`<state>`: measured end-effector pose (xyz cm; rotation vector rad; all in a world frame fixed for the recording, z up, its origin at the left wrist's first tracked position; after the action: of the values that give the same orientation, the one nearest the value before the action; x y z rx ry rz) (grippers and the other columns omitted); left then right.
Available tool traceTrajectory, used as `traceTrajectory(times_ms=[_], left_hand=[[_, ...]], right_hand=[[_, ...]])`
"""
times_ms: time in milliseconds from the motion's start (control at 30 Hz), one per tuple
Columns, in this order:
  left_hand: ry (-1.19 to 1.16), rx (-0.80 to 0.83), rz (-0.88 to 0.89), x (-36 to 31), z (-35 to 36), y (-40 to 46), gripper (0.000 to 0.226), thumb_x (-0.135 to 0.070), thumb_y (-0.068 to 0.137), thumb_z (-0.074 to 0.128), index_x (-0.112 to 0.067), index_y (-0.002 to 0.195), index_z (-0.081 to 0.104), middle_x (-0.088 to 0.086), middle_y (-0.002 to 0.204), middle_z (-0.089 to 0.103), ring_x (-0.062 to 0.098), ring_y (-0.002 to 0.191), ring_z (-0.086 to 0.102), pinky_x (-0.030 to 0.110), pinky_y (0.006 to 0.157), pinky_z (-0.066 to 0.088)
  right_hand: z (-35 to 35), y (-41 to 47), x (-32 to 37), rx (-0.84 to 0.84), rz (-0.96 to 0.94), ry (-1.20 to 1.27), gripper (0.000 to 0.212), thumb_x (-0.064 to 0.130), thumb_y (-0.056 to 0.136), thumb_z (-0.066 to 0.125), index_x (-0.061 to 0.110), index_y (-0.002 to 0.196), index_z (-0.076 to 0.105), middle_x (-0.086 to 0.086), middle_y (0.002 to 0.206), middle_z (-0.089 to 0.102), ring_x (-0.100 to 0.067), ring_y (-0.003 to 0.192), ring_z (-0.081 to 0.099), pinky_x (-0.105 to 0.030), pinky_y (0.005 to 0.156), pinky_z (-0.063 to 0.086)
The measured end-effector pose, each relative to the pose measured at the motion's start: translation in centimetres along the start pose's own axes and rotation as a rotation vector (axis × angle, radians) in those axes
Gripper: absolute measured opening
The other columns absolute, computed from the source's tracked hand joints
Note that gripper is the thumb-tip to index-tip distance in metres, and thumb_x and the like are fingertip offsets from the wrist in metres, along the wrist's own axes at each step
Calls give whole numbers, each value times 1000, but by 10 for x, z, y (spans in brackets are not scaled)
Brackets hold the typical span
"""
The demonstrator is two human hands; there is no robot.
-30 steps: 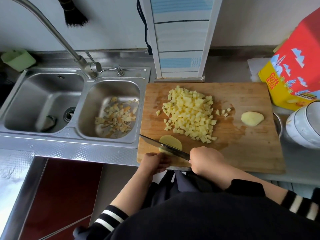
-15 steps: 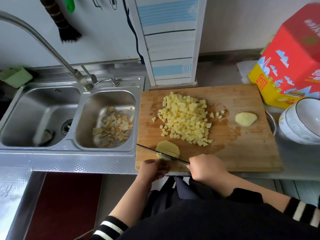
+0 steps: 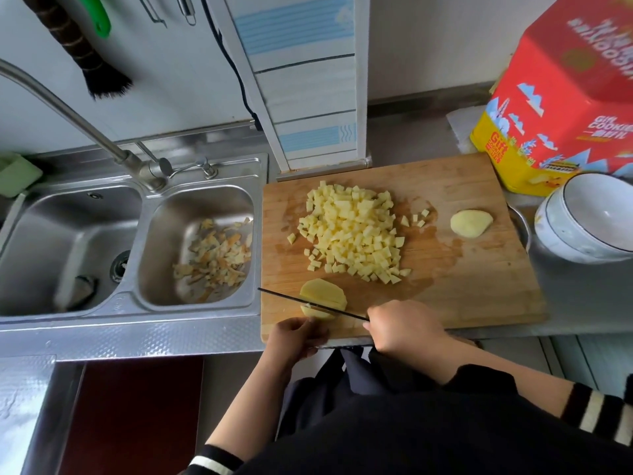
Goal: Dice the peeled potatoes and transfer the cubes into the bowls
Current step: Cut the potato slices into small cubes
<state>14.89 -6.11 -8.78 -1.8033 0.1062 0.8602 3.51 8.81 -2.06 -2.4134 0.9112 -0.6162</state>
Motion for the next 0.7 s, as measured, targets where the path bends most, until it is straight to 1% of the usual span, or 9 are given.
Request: traceTrajectory(times_ms=[133,200,267,333,400,500,533,600,700], left_hand=[[119,29,44,-3,-13,-5,17,-17,99,56,-4,103,66,6,87,75,8,63,66,18,54,50],[183,55,12,-3,-23,-5,18,-18,100,54,-5,104,65,4,87,75,7,62,67,20,57,52],[281,48,-7,-7,-39,-4,17,-17,101,52,-5,103,64,2,84,74,10,62,66,23,59,51],[412,-22,25,-21,-62,0,15,-14,101,50,-5,100,62,5,86,72,14,61,64,24,59,49],[570,-162,140,-48,-86,1,16,-9,101,47,-6,96,63,10,92,71,16,65,64,29,62,49],[664,-327,349,-97,-102,-13,19,-8,100,46,-11,95,64,2,92,69,15,78,66,34,73,50],[679,-316,416,-114,-98,-19,20,-11,101,46,-15,95,64,-4,91,68,12,82,65,29,73,48],[736,-180,513,-140,-79,-30,21,-20,102,45,-23,95,65,-13,92,66,3,87,62,21,74,44],[928,139,522,-158,-36,-35,30,-36,104,36,-29,98,64,-15,99,67,3,95,62,27,88,46]], right_hand=[[-1,-1,-1,-3,2,20,24,24,101,39,14,90,57,4,65,42,-22,67,48,-31,54,35],[-1,-1,-1,-3,-4,23,25,26,102,38,14,92,58,5,66,42,-22,69,49,-31,56,35],[0,-1,-1,6,3,27,24,25,101,39,13,92,58,4,66,42,-22,69,49,-30,51,33],[0,-1,-2,10,8,31,24,24,101,40,12,92,59,4,66,44,-21,67,49,-28,47,30],[1,0,-1,7,2,32,23,26,101,40,15,88,55,4,66,44,-20,66,48,-28,47,29],[1,-1,0,7,-5,34,23,27,102,38,17,88,53,4,66,43,-20,67,48,-27,46,28],[1,-1,0,3,-7,32,24,27,102,38,16,90,56,4,66,43,-20,67,49,-27,46,27],[1,-1,1,-3,-14,24,26,27,103,38,14,94,59,5,65,41,-20,68,48,-26,46,27],[1,0,3,-6,-14,1,24,24,102,40,14,96,60,5,65,41,-18,65,46,-26,46,26]])
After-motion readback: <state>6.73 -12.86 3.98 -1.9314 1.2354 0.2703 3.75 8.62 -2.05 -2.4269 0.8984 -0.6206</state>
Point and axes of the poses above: each hand's wrist, its own y-axis towards the middle knuckle, its own z-axis out of the palm, x = y × z, the point moved 5 cm from there along y, towards the middle knuckle
